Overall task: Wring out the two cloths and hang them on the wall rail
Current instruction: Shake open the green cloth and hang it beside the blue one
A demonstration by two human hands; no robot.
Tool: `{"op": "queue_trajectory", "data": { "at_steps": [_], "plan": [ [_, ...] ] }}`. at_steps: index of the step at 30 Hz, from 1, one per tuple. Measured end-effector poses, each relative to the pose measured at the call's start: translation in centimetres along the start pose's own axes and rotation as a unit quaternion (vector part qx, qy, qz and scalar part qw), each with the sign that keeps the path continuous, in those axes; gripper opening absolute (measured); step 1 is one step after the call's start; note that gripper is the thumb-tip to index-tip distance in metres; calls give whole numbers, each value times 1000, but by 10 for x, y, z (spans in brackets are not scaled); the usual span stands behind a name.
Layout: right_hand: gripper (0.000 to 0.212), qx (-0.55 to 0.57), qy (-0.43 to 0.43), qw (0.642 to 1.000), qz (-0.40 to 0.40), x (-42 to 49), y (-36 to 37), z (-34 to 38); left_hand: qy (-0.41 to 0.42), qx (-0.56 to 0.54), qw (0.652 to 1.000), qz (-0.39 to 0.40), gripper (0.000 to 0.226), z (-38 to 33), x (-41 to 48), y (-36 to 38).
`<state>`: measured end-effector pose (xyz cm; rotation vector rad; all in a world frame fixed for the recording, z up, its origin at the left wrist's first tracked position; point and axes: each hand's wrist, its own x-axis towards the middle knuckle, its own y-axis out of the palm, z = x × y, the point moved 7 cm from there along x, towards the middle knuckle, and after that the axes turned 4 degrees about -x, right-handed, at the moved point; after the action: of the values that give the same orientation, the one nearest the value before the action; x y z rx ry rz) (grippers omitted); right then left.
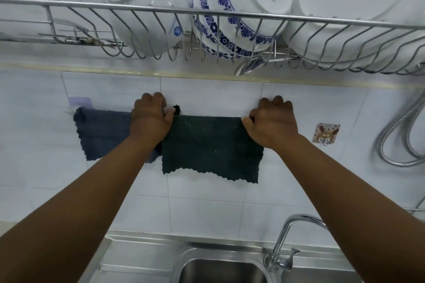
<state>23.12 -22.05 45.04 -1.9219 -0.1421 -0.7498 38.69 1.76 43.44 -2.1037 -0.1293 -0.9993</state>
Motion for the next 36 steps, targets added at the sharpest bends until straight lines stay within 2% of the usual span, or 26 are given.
{"op": "queue_trajectory", "data": {
  "at_steps": [2,3,5,7,8,11,13,15,19,21,23,25,29,33,36],
  "plan": [
    [47,26,-16,999,44,6,-1,-2,29,20,999,16,24,-9,1,1],
    [40,69,-16,997,38,8,-5,-5,48,32,998,29,27,-13,0,3],
    [26,147,-24,987,-57,6,-19,-13,86,12,996,38,33,-20,-5,6],
    [20,147,-37,977,-148,-2,-26,-19,102,-36,993,46,34,-21,-12,8],
    [21,136,-48,980,-140,-6,-24,-18,107,-38,992,57,34,-21,-15,10],
    [35,86,-86,993,-5,-10,3,-4,129,31,986,99,37,-20,-17,19],
    [39,42,-103,994,22,-9,9,1,134,60,982,119,41,-20,-16,22],
    [39,31,-109,994,9,-7,5,4,135,80,978,137,44,-19,-15,24],
    [45,99,-91,987,-91,-10,-11,-3,123,87,978,143,46,-17,-16,25],
    [48,116,-96,987,-61,-12,-8,-4,119,67,983,120,45,-17,-16,23],
    [47,74,-114,991,-10,-12,2,-3,114,54,985,117,45,-17,-17,22],
    [45,45,-124,991,-21,-11,1,-3,116,54,984,128,46,-18,-18,23],
    [30,82,-86,985,-125,-15,-17,-17,116,14,987,106,37,-17,-21,18],
    [30,56,-116,989,-66,-21,0,-12,119,4,987,106,29,-17,-24,14],
    [32,60,-98,991,-72,-23,-3,-15,122,-3,987,105,28,-16,-26,11]
  ]
}}
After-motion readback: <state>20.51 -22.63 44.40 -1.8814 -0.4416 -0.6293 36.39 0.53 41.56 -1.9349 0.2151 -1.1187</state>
